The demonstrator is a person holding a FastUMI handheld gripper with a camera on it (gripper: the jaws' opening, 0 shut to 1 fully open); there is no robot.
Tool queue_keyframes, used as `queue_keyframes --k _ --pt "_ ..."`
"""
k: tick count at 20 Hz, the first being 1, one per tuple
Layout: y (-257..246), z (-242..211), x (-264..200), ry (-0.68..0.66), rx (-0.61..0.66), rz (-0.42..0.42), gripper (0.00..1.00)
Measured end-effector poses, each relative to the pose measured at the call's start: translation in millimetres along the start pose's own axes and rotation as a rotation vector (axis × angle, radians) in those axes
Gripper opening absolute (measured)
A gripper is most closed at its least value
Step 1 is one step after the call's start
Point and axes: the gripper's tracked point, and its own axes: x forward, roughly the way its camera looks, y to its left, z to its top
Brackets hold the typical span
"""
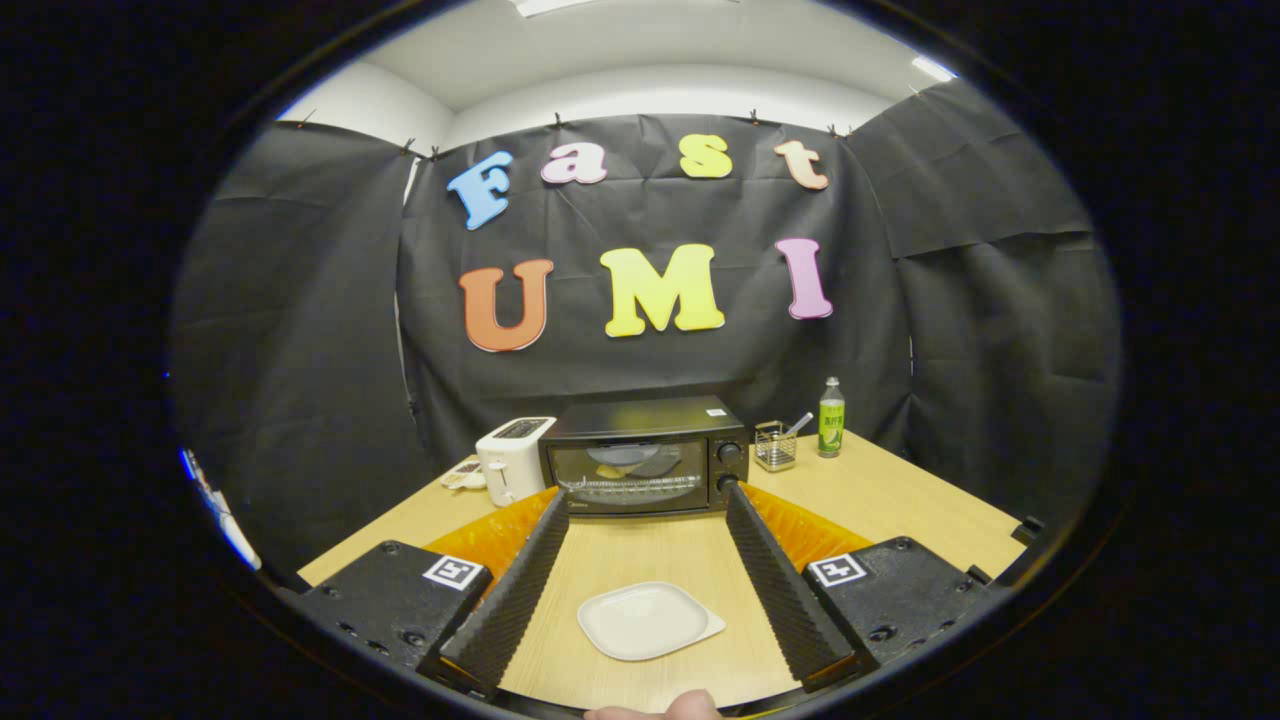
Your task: Open the toaster oven, put the food inside, and close the toaster oven door.
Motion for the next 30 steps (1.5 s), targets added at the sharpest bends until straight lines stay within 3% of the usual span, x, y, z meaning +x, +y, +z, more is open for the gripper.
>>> queue_keyframes --k 11,30 --pt "-5.2 -12.5 12.9 0.041 0.014 -0.024 1.0" --pt "4.3 -7.5 18.6 -0.02 -0.023 -0.031 1.0"
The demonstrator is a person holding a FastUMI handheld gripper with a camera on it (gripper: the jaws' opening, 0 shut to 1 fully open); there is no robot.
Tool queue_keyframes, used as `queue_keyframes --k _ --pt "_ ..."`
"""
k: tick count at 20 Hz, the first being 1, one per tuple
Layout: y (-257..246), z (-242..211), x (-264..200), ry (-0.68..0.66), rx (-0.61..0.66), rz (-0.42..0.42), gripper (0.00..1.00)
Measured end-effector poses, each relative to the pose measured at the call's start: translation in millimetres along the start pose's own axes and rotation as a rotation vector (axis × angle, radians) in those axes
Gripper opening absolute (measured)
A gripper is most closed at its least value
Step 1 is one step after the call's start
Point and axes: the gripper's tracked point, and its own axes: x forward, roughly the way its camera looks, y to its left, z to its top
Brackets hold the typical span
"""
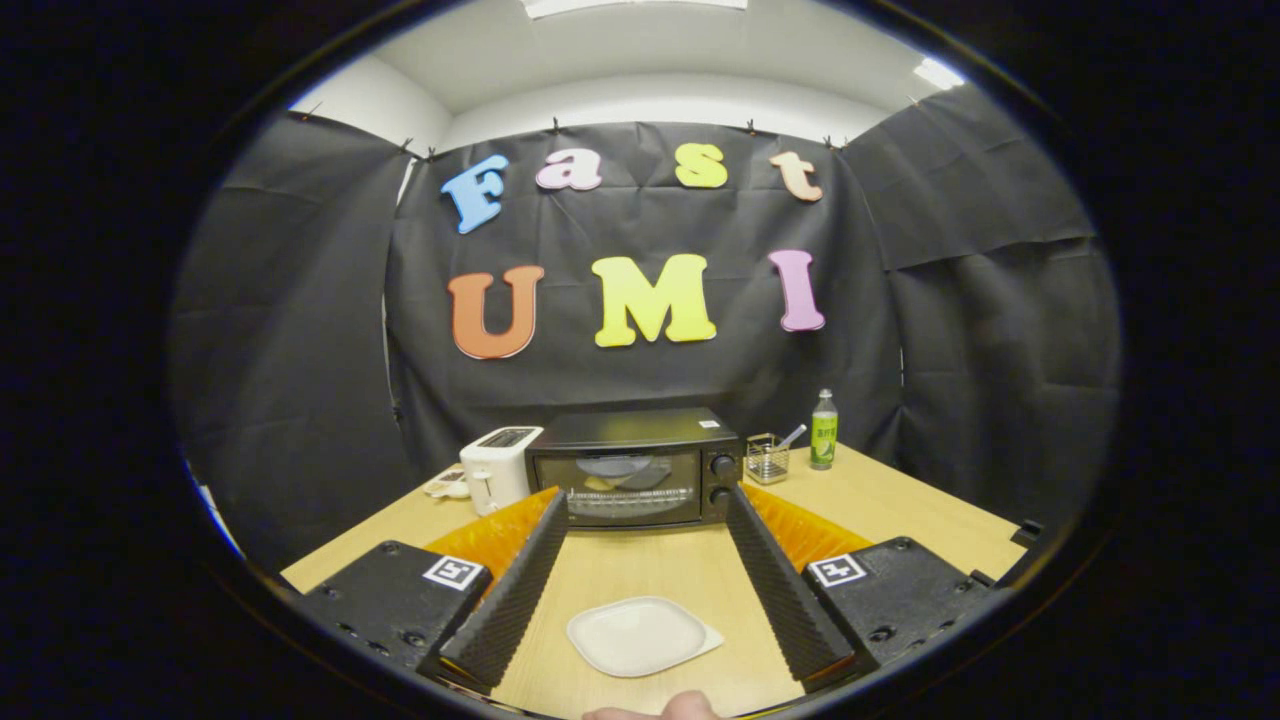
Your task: Open the toaster oven, put the food inside, and close the toaster oven door.
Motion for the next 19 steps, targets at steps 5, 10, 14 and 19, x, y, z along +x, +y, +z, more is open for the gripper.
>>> queue_keyframes --k 5,10,14,19 --pt "4.4 -5.0 3.0 0.015 0.002 0.011 1.0" --pt "6.7 -8.8 4.2 0.03 0.002 0.02 1.0" --pt "-0.9 -9.1 1.6 0.033 0.017 0.011 1.0" --pt "0.3 -9.6 1.0 0.023 0.004 0.013 1.0"
